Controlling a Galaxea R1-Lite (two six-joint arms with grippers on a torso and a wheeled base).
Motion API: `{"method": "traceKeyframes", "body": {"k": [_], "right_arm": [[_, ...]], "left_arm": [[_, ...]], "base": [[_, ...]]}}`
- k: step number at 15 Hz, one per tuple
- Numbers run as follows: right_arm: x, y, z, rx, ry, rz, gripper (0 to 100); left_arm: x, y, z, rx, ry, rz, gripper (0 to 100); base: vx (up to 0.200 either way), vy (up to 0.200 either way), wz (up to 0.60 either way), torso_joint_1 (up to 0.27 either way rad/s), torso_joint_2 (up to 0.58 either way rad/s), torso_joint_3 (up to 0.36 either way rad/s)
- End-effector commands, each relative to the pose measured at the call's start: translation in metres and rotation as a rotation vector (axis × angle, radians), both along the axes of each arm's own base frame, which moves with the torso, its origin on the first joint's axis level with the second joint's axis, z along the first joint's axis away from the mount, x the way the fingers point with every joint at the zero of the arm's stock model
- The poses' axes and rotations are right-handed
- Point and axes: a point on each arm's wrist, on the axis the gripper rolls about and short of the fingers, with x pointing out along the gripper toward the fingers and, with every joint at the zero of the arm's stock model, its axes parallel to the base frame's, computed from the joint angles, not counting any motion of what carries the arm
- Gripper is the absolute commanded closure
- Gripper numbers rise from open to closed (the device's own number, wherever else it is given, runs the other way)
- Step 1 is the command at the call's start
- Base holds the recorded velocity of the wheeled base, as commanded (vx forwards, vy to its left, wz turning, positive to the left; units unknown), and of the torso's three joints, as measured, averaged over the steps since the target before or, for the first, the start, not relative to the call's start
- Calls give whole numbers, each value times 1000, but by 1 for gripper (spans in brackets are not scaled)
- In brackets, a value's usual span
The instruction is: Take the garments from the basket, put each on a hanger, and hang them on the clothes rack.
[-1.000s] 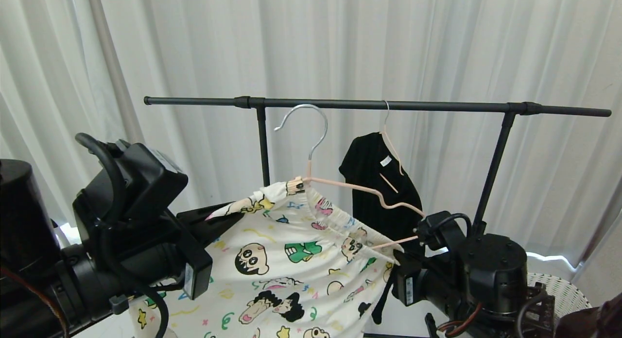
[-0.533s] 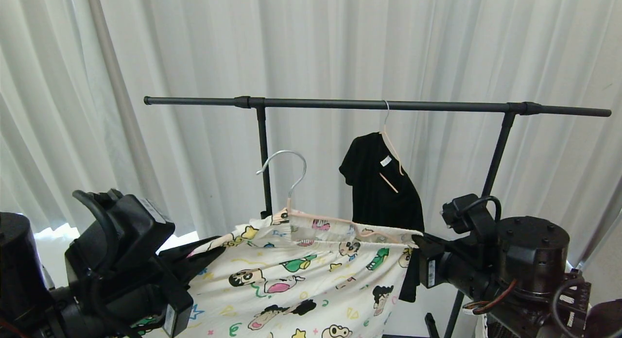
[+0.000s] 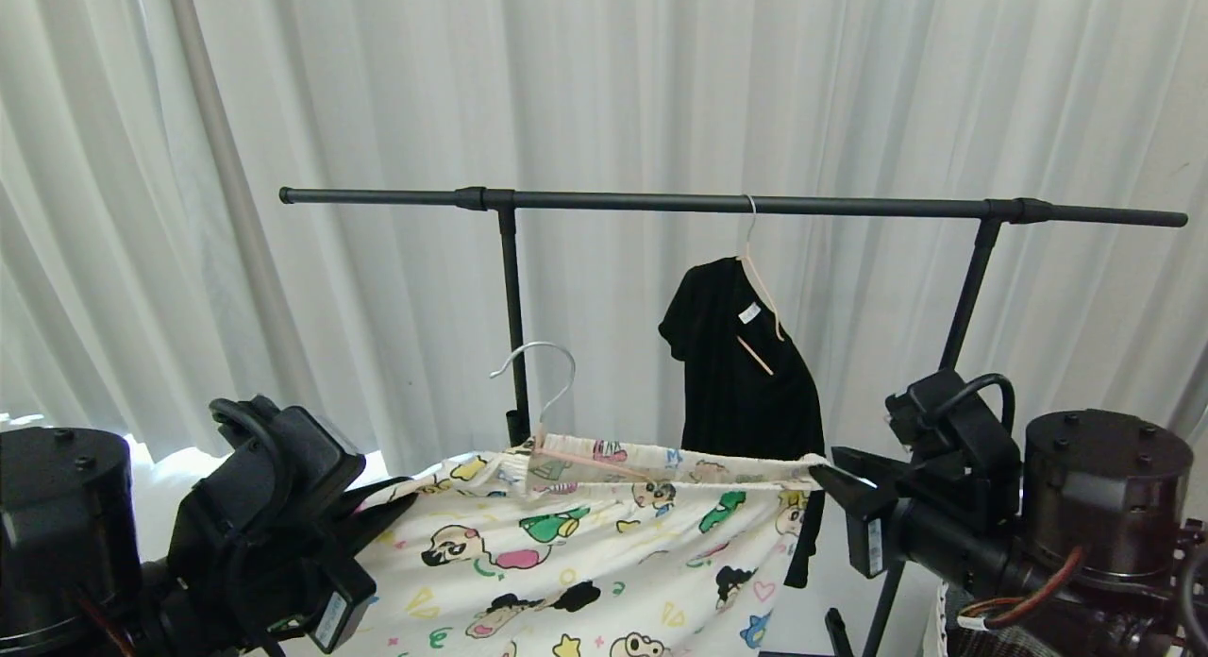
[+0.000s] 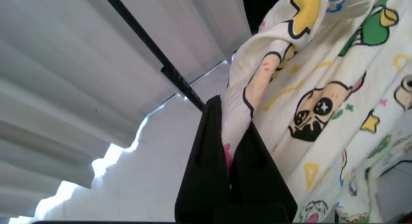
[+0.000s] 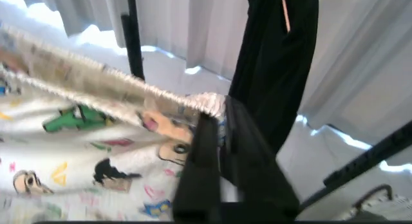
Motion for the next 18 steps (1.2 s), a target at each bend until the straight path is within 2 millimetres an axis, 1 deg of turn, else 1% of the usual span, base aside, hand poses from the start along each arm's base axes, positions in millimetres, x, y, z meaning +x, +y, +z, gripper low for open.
{"method": "traceKeyframes", "body": {"k": [1,2,5,7,9,11,13,14,15,17,18], "right_arm": [[-16,-10,23,53,-48,69,0],[-24,-16,30,38,-65,127,0],[-47,-36,52,-12,-64,293,0],[-63,-49,67,-53,16,399,0],[-68,-52,76,-87,62,451,0],[-63,-47,71,-156,50,490,0],[-55,-33,62,-231,53,584,0],[-52,-23,58,-256,65,618,0],[-49,-9,55,-272,82,652,0],[-42,15,54,-287,96,699,0],[-38,21,53,-292,103,704,0]], "left_arm": [[2,-1,-1,1,7,2,100],[3,-2,1,-21,-7,6,100],[0,-13,9,-135,-37,-28,100],[-4,-21,10,-140,-34,-81,100],[-9,-30,11,-161,-22,-136,100],[-17,-38,8,-165,-12,-195,100],[-23,-43,8,-162,-12,-240,100],[-25,-45,9,-164,-17,-263,100],[-29,-48,9,-167,-24,-289,100],[-32,-49,7,-176,-35,-310,100],[-33,-49,6,-177,-36,-311,100]], "base": [[0,0,0,0,0,0],[0,0,0,0,0,0],[0,0,0,0,0,0],[0,0,0,0,0,0],[0,0,0,0,0,0],[0,0,0,0,0,0],[0,0,0,0,0,0],[0,0,0,0,0,0],[0,0,0,0,0,0],[0,0,0,0,0,0],[0,0,0,0,0,0]]}}
